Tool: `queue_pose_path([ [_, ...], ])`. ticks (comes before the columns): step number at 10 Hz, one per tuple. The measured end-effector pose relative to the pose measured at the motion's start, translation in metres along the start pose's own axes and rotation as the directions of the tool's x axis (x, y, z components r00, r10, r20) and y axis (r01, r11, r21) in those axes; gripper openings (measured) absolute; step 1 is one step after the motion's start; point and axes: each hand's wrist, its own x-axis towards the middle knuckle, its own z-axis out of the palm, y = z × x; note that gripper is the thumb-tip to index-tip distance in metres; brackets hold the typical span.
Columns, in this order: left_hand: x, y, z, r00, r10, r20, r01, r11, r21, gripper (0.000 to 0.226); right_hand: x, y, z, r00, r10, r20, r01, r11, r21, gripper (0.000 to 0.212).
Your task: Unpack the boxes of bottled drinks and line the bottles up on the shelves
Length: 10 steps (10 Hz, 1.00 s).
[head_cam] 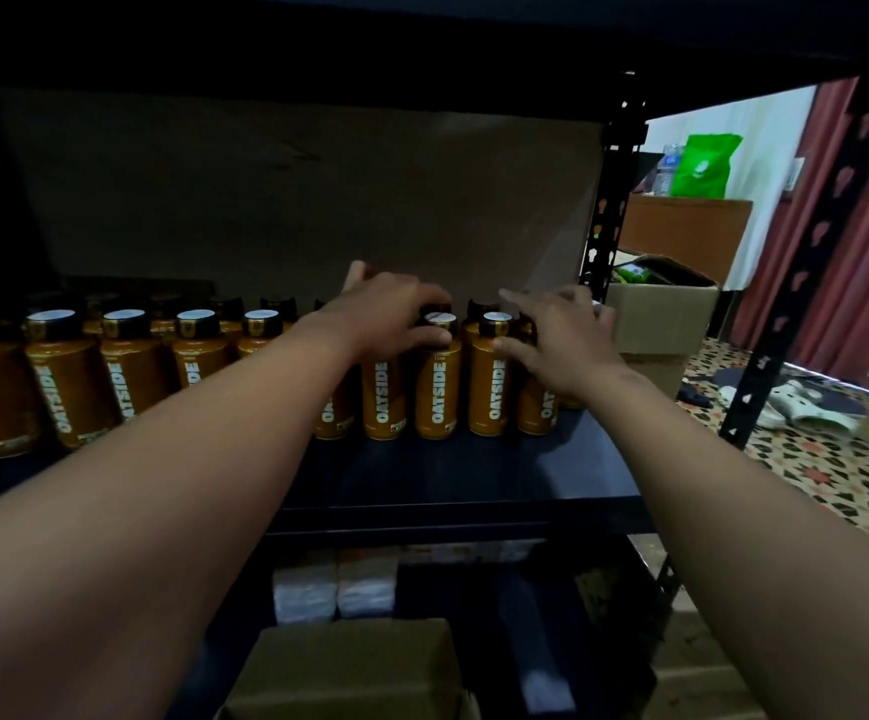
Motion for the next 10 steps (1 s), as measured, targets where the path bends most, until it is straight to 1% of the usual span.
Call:
queue_pose_path([
  [1, -0.006, -0.017, -0.002, 0.998, -0.043, 0.050, 0.042, 0.999, 0.024, 0.051, 0.003, 0.019, 0.001, 0.993, 0.105, -0.045, -0.103, 0.993, 0.059, 0.052],
  [2, -0.007, -0.031, -0.003, 0.990, -0.044, 0.135, 0.040, 0.999, 0.033, 0.047, 0.005, 0.034, 0.002, 0.986, 0.161, 0.039, -0.165, 0.972, 0.168, 0.043],
  [4, -0.002, -0.040, 0.004, 0.986, -0.047, 0.157, 0.051, 0.999, -0.021, 0.050, 0.003, 0.038, 0.001, 0.989, 0.142, 0.041, -0.148, 0.967, 0.210, 0.045],
  [5, -0.003, -0.039, 0.003, 0.985, -0.043, 0.165, 0.046, 0.999, -0.012, 0.049, 0.004, 0.039, 0.003, 0.987, 0.150, 0.049, -0.157, 0.960, 0.230, 0.046],
  [6, -0.007, -0.035, 0.001, 0.989, -0.039, 0.141, 0.039, 0.999, 0.003, 0.055, 0.003, 0.040, 0.004, 0.987, 0.151, 0.049, -0.158, 0.961, 0.228, 0.047],
  [7, -0.022, -0.035, -0.001, 0.999, -0.040, 0.020, 0.041, 0.999, -0.013, 0.061, -0.001, 0.037, 0.005, 0.987, 0.163, 0.006, -0.160, 0.962, 0.223, 0.052],
  [8, -0.046, -0.037, 0.011, 0.972, -0.011, -0.236, -0.010, 0.996, -0.086, 0.054, -0.017, 0.024, 0.006, 0.965, 0.220, -0.142, -0.183, 0.954, 0.238, 0.056],
  [9, -0.082, -0.038, 0.031, 0.923, -0.032, -0.382, -0.041, 0.982, -0.182, 0.049, -0.046, 0.009, 0.012, 0.936, 0.177, -0.303, -0.105, 0.965, 0.240, 0.050],
  [10, -0.124, -0.027, 0.061, 0.837, -0.064, -0.543, -0.067, 0.973, -0.219, 0.038, -0.086, -0.011, 0.039, 0.872, 0.167, -0.460, -0.024, 0.954, 0.300, 0.037],
])
